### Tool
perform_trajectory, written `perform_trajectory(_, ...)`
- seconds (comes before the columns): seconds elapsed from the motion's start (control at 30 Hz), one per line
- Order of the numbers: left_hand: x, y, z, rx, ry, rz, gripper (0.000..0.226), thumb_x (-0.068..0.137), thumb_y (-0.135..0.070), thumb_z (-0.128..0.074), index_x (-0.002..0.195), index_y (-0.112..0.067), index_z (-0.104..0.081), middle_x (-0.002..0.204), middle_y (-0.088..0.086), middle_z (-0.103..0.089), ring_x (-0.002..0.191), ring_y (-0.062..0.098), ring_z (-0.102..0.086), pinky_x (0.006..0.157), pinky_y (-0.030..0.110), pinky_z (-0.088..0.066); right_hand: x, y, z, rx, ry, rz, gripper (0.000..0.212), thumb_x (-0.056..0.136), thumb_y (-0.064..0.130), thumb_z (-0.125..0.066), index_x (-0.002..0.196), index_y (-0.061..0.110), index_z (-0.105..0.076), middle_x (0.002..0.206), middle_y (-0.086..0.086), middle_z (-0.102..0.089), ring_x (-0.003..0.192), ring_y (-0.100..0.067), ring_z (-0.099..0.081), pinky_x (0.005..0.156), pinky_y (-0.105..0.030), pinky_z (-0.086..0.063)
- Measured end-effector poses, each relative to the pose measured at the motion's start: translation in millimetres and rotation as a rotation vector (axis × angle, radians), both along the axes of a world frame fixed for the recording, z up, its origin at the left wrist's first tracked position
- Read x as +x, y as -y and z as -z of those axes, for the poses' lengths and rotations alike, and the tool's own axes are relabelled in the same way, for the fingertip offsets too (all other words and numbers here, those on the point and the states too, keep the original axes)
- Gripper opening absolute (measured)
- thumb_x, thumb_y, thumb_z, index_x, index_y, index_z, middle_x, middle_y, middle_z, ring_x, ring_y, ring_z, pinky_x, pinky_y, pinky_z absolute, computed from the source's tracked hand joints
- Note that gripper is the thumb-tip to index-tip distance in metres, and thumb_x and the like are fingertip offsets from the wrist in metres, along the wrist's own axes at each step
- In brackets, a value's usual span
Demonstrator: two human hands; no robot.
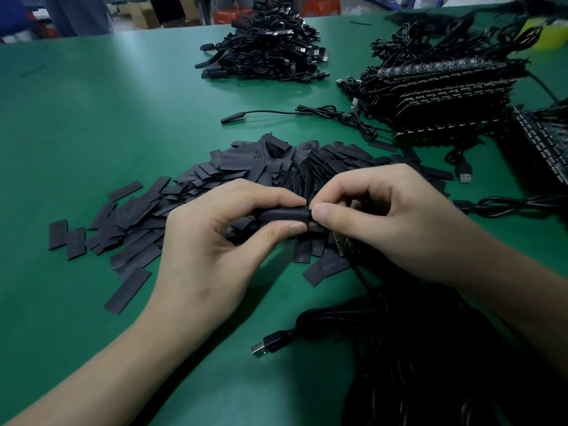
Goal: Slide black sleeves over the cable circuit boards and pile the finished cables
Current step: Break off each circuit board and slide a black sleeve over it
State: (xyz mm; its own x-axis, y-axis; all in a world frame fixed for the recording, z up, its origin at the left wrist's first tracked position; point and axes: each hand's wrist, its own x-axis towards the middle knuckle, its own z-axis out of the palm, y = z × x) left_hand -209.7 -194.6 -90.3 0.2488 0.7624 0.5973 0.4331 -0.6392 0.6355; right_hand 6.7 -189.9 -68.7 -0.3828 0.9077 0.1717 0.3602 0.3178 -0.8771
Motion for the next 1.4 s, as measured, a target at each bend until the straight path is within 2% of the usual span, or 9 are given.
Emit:
perform_trajectory(0.17,1.4,1.0,-0.9,0.026,-0.008,0.024,0.019,0.087,-0.023,-0.077,0.105,-0.029,-0.072,0.101,-0.015,-0.071,0.099,0.013,-0.069,0.087,0.023,-0.049,-2.2,1.9,-1.1,-0.01,-0.021,0.01,0.015,0.094,0.022,-0.069,0.08,0.02,-0.074,0.062,0.007,-0.054,0.059,-0.014,-0.042,0.054,-0.03,-0.032)
perform_trajectory(0.3,1.5,1.3,-2.2,0.042,-0.04,0.008,0.019,0.087,-0.024,-0.077,0.105,-0.029,-0.072,0.1,-0.016,-0.071,0.097,0.01,-0.069,0.087,0.022,-0.049,-3.4,2.5,-0.8,0.042,0.008,0.027,0.017,0.095,0.022,-0.069,0.08,0.023,-0.074,0.064,-0.003,-0.057,0.059,-0.015,-0.044,0.054,-0.04,-0.034)
perform_trajectory(0.43,2.7,1.0,-3.2,0.04,-0.071,-0.07,0.019,0.085,-0.029,-0.079,0.104,-0.026,-0.076,0.1,-0.009,-0.07,0.098,0.012,-0.067,0.088,0.022,-0.048,-5.5,1.8,3.2,0.178,0.072,0.123,0.014,0.093,0.021,-0.071,0.08,0.024,-0.075,0.063,0.004,-0.062,0.054,-0.005,-0.047,0.052,-0.018,-0.036)
perform_trajectory(0.47,3.1,1.5,-3.3,0.033,-0.073,-0.095,0.019,0.085,-0.033,-0.078,0.103,-0.026,-0.077,0.1,-0.007,-0.069,0.097,0.012,-0.066,0.087,0.021,-0.048,-6.6,2.3,4.4,0.224,0.101,0.153,0.013,0.093,0.021,-0.071,0.081,0.024,-0.075,0.064,0.004,-0.064,0.055,-0.007,-0.051,0.053,-0.015,-0.036)
perform_trajectory(0.63,3.1,2.2,-2.7,0.01,-0.071,-0.194,0.017,0.084,-0.041,-0.079,0.096,-0.029,-0.08,0.094,-0.007,-0.064,0.085,0.013,-0.062,0.069,0.02,-0.044,-11.8,6.7,8.3,0.434,0.232,0.193,0.009,0.093,0.025,-0.07,0.088,0.021,-0.076,0.073,0.009,-0.066,0.072,-0.012,-0.058,0.068,-0.03,-0.045)
perform_trajectory(0.83,3.9,1.7,-2.3,-0.102,0.0,-0.189,0.01,0.084,-0.035,-0.079,0.094,-0.035,-0.078,0.091,-0.011,-0.068,0.085,0.014,-0.066,0.065,0.023,-0.051,-14.8,7.9,9.7,0.492,0.315,0.199,0.003,0.089,0.025,-0.074,0.092,0.026,-0.074,0.072,0.012,-0.058,0.077,-0.013,-0.054,0.071,-0.035,-0.045)
perform_trajectory(1.07,8.2,1.3,-0.3,-0.302,0.123,-0.074,0.009,0.083,-0.017,-0.077,0.089,-0.023,-0.079,0.086,-0.004,-0.073,0.078,0.014,-0.069,0.07,0.013,-0.051,-15.6,8.1,11.6,0.541,0.362,0.177,0.006,0.089,0.022,-0.07,0.092,0.022,-0.075,0.075,0.013,-0.059,0.078,-0.014,-0.053,0.073,-0.038,-0.046)
perform_trajectory(1.27,7.1,-0.9,1.0,-0.401,0.164,0.009,0.01,0.085,-0.015,-0.08,0.092,-0.021,-0.077,0.087,0.0,-0.074,0.082,0.019,-0.07,0.077,0.021,-0.054,-15.1,8.2,12.5,0.505,0.321,0.191,0.006,0.087,0.021,-0.072,0.089,0.025,-0.076,0.073,0.013,-0.062,0.078,-0.014,-0.056,0.071,-0.038,-0.048)
perform_trajectory(1.4,5.7,-1.2,2.5,-0.439,0.184,0.05,0.007,0.081,-0.019,-0.07,0.086,-0.022,-0.073,0.085,0.009,-0.071,0.085,0.033,-0.067,0.081,0.041,-0.056,-17.1,8.6,12.7,0.495,0.313,0.16,0.005,0.087,0.02,-0.074,0.089,0.024,-0.077,0.073,0.016,-0.06,0.077,-0.013,-0.056,0.072,-0.039,-0.048)
